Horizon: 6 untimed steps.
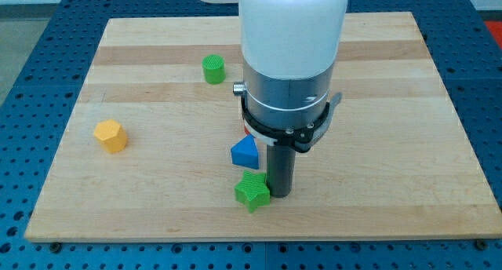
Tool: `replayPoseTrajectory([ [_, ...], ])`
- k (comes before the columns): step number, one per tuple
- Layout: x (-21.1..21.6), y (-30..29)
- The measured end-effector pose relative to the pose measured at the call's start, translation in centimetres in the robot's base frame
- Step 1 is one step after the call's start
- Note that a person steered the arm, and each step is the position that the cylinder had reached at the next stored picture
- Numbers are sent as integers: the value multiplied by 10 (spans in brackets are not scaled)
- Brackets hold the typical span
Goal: Move the yellow heart to the blue cube
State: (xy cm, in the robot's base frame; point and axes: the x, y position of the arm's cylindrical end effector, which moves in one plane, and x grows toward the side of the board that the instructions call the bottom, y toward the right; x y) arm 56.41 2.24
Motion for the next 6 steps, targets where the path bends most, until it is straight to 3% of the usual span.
replayPoseTrajectory([
  [4,-107,94],
  [6,-187,74],
])
